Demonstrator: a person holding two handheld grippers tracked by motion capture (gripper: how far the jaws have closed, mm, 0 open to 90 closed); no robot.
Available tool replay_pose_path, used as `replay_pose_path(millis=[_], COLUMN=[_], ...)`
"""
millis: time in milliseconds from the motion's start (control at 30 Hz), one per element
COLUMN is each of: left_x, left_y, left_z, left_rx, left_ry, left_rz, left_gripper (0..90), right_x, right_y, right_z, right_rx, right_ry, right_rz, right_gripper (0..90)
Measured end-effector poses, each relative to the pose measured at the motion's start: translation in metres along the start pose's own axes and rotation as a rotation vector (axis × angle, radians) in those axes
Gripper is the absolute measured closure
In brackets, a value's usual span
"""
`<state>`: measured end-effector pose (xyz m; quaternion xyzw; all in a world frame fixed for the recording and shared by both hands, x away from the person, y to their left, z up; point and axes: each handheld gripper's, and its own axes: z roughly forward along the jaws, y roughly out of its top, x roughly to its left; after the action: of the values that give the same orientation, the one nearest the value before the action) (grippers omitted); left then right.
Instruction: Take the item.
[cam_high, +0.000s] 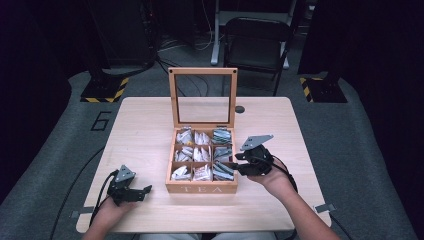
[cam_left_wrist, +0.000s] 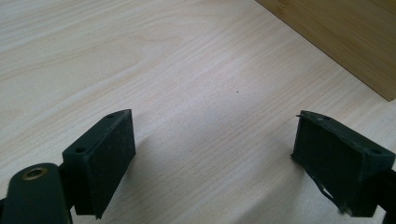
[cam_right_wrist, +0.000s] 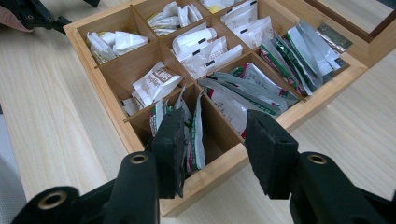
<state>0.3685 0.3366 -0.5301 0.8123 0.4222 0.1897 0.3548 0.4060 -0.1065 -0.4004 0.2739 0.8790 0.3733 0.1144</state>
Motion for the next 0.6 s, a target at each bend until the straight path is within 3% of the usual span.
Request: replay_pose_path(millis=[600], left_x=[0.0], left_y=[0.0], left_z=[0.0], left_rx=[0.0], left_ry=[0.0], left_rz=[-0.001], left_gripper=[12.7], right_x=[0.002], right_y=[0.007], right_z=[0.014], right_rx=[0.005], right_ry=[0.017], right_rz=[-0.001], right_gripper=[58.8])
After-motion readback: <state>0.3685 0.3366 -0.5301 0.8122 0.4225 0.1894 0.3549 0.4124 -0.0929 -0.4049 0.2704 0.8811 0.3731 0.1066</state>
